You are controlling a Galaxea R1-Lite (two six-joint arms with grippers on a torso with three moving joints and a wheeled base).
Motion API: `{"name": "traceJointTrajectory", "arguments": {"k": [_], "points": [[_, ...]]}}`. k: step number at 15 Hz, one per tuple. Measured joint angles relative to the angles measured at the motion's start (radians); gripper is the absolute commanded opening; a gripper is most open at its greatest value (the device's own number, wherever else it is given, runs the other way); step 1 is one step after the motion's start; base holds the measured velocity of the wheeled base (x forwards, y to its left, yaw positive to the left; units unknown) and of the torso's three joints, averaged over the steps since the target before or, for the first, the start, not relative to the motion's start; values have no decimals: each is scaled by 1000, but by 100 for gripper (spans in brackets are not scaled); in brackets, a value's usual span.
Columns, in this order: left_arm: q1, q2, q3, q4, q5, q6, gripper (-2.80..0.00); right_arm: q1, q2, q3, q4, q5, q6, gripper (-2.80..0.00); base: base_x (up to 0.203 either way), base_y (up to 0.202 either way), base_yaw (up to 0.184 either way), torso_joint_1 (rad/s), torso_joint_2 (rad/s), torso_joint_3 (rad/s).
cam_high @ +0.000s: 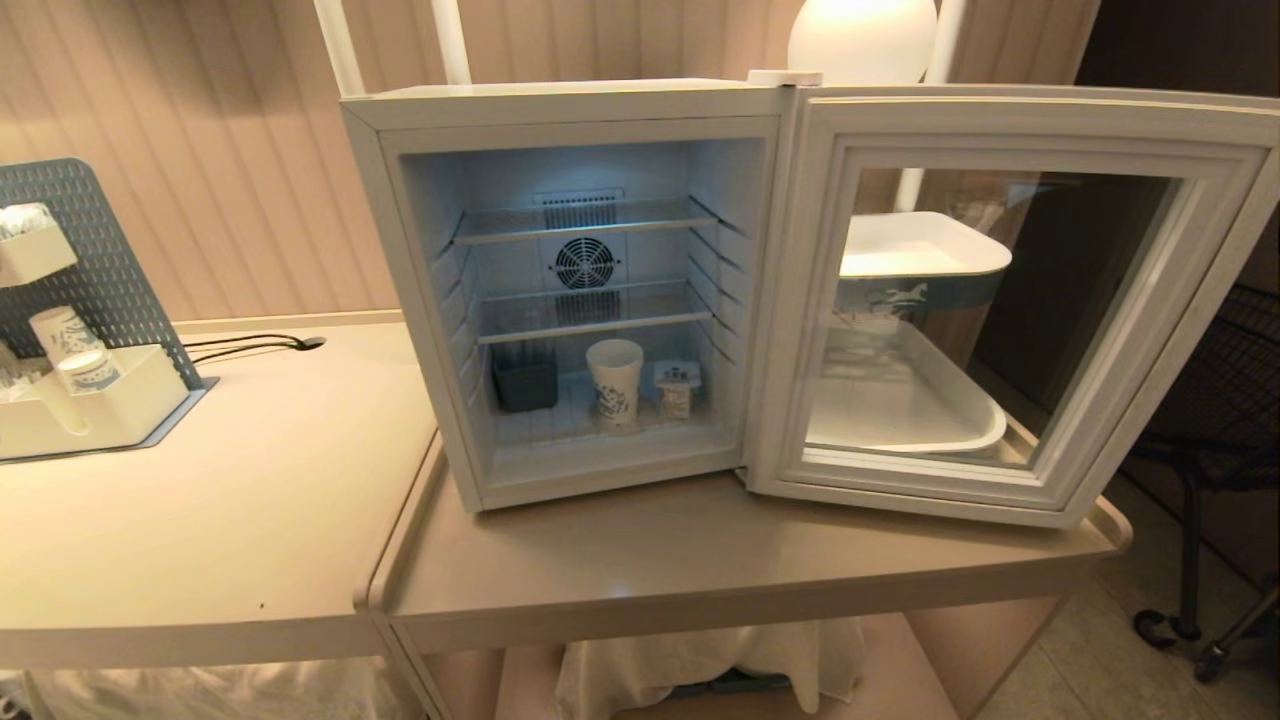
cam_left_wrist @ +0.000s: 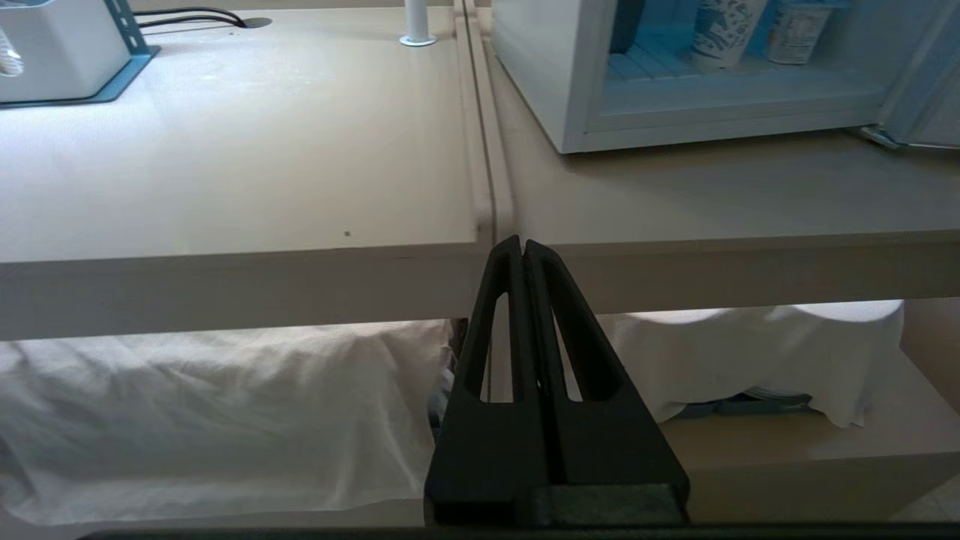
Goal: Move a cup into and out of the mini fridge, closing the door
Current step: Close the freezer door
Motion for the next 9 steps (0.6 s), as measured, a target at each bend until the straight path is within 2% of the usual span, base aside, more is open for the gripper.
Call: {"name": "traceJointTrajectory", "arguments": {"k": [6,9], "points": [[0,0,0,0,0,0,-280,0,0,0,0,1,0,-280,0,-186,0,1,3,3],[0,0,0,0,0,0,-280,0,0,0,0,1,0,-280,0,-55,0,2,1,2]]}}
